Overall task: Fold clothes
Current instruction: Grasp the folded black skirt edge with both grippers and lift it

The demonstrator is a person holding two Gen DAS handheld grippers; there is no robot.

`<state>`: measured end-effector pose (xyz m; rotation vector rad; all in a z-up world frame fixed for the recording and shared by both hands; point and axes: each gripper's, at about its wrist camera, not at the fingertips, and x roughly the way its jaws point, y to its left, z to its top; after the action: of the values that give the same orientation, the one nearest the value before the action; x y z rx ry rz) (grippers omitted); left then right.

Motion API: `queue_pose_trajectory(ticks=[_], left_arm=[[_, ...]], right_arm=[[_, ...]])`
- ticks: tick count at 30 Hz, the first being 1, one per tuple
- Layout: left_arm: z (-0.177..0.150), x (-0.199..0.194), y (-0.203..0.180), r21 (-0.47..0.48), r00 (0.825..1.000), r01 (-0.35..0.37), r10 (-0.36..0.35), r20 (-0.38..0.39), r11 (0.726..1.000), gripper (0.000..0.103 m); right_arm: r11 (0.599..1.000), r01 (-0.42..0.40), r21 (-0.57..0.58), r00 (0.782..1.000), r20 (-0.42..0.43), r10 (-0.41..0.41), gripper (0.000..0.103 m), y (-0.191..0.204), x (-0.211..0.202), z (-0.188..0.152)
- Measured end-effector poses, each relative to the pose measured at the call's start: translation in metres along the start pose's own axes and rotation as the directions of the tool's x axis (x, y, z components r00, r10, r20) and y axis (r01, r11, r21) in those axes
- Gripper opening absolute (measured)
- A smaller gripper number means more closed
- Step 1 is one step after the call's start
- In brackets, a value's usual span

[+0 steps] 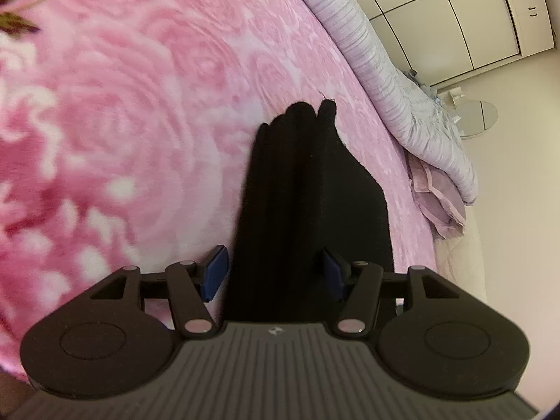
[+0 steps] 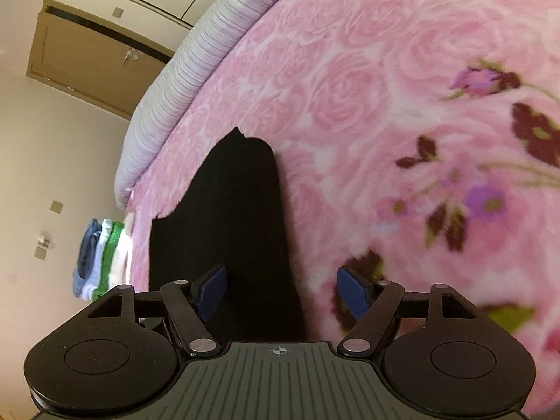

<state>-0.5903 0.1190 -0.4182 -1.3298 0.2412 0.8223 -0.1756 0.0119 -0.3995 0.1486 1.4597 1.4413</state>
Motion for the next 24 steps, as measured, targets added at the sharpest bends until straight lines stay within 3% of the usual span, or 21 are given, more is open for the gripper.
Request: queue_pose_trajectory(ticks=[9,18,24], left_arm=[[0.005,0.015,-0.004,0.008,1.0,0.016,-0.016,-0.024,1.0,0.052],[0.009,0.031,-0.006,0.021,0.997,0.05,-0.048,-0.056,0.999,0.047],[0.014,0.037,0.002,-0.005,0.99,0.111,-0.111,-0.087,0.994,0.037]], right_arm=[[0.995,-0.085,0.057,0.994,-0.059,0.089,0.075,-0.004,0.03,0.019],[0.991,-0.098,-0.091,0.988,-0.129,0.086,0.076,0.019,0.06,0.014],[0.99,-0.096,-0.102,0.987,-0.141,0.082,0.057,0.014,0.062,0.015]])
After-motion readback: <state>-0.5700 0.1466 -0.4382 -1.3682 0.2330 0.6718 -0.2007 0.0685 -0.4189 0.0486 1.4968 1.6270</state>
